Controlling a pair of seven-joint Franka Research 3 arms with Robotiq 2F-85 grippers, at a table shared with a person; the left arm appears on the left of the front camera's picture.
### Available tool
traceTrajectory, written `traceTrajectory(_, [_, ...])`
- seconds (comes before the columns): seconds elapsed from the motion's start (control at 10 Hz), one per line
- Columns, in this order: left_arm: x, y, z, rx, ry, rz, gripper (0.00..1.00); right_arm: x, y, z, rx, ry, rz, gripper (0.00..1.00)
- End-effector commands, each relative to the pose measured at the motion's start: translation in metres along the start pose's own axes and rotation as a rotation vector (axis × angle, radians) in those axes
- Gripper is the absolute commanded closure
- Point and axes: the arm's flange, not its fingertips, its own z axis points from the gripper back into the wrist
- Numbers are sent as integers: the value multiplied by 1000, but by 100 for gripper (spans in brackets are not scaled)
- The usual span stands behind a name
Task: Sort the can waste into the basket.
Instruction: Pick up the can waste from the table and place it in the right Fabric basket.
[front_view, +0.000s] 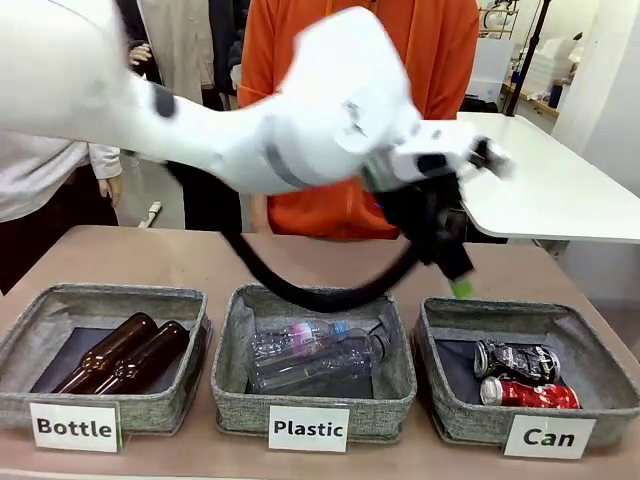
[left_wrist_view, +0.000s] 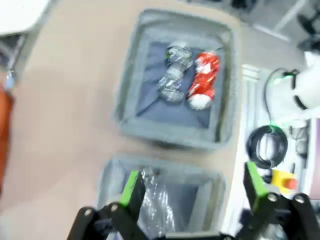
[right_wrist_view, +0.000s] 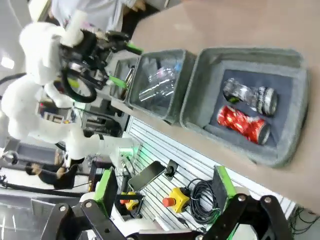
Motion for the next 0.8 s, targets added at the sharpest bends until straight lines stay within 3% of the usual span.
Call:
traceTrajectory(0.0, [-103,9,89,-1,-40,204,0,63,13,-45,15,136,32,0])
traceTrajectory(0.2, [-183,39,155,31,-159,498,0,99,29,-102,90,226,54,0])
traceTrajectory(0.3, [-221,59,184,-49,-189,599,0,111,35,-129,151,240,50,0])
traceTrajectory(0.4, [-257,77,209,-53,-245,711,0,117,40,-152,221,226,35,0])
traceTrajectory(0.5, [-296,95,229,-196,-255,770,0,122,39,-178,292,210,9,0])
traceTrajectory(0.7, [-360,112,245,-400,-396,875,0,118,34,-215,312,121,-111,0])
